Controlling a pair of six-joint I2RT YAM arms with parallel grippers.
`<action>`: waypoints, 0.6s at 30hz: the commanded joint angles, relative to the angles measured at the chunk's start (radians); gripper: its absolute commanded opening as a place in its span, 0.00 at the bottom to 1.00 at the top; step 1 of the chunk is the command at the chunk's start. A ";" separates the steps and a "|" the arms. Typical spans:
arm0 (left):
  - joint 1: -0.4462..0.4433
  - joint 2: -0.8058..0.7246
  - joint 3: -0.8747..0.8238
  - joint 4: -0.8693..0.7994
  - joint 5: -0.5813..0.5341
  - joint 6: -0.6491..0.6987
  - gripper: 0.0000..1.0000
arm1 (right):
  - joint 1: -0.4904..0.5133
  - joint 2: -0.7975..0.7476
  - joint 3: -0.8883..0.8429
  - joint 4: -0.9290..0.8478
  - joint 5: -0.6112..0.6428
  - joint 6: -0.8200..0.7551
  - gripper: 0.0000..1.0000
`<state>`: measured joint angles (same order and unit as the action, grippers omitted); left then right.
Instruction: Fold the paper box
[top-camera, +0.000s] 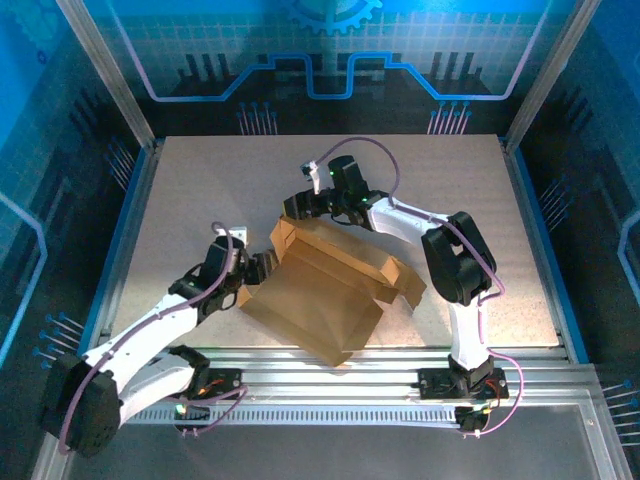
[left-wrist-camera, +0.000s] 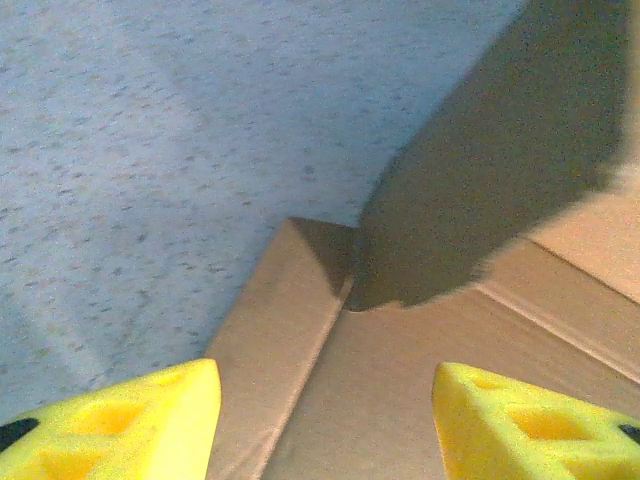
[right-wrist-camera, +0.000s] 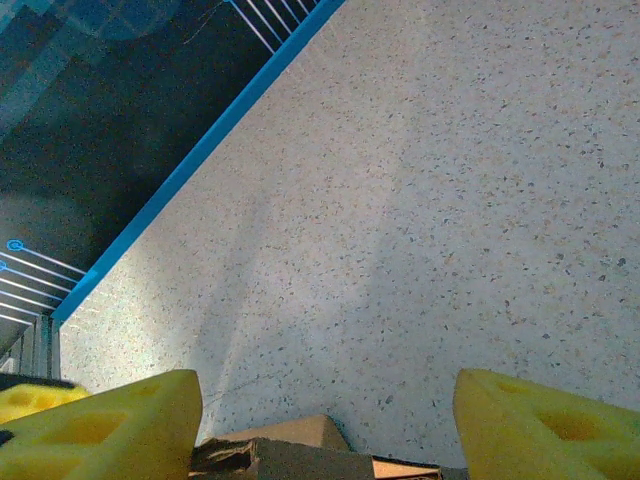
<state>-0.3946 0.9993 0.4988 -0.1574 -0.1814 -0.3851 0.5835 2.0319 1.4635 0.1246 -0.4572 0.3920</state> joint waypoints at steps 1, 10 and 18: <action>0.052 0.021 0.030 -0.003 0.025 -0.020 0.59 | 0.005 0.015 -0.017 -0.028 -0.009 -0.025 0.68; 0.152 0.196 0.043 0.260 0.316 0.131 0.61 | 0.006 0.016 -0.014 -0.038 -0.012 -0.031 0.67; 0.129 0.296 0.084 0.362 0.393 0.220 0.61 | 0.005 0.023 -0.004 -0.040 -0.024 -0.021 0.66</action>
<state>-0.2573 1.2720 0.5404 0.1162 0.1463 -0.2298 0.5831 2.0319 1.4635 0.1246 -0.4610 0.3855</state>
